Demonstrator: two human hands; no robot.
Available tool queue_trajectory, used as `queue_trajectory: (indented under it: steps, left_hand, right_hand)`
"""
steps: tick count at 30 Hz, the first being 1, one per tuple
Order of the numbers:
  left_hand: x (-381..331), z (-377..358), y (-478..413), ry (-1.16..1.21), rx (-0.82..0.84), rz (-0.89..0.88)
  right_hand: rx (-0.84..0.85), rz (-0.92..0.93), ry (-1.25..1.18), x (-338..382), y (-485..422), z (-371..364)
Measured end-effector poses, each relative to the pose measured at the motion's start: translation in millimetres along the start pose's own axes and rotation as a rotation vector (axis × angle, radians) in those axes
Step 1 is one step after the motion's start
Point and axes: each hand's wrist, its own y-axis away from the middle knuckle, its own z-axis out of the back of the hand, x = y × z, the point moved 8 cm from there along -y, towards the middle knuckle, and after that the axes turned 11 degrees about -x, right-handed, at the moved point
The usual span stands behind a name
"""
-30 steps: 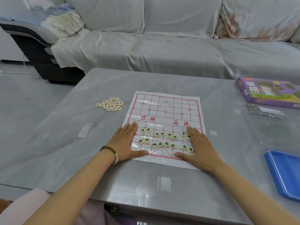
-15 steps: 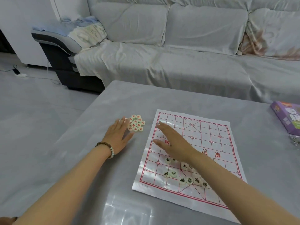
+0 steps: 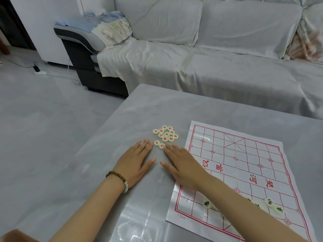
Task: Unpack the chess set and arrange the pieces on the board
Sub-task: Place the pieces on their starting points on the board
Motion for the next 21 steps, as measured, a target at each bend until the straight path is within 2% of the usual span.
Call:
queue_trajectory:
  steps: [3,7,12,21]
  left_hand:
    - [-2,10,12,0.044,-0.073,-0.029]
    - [3,23,7,0.172,-0.117,0.002]
    - [5,24,2,0.303,-0.047,0.073]
    - [10,32,12,0.389,-0.086,0.143]
  right_hand:
    - [-0.085,0.027,-0.034,4,-2,14]
    - [-0.213,-0.1,-0.126,-11,-14,25]
    - [-0.195,-0.05,-0.132,3,-14,14]
    - [-0.167,-0.004,-0.187,12,-22,13]
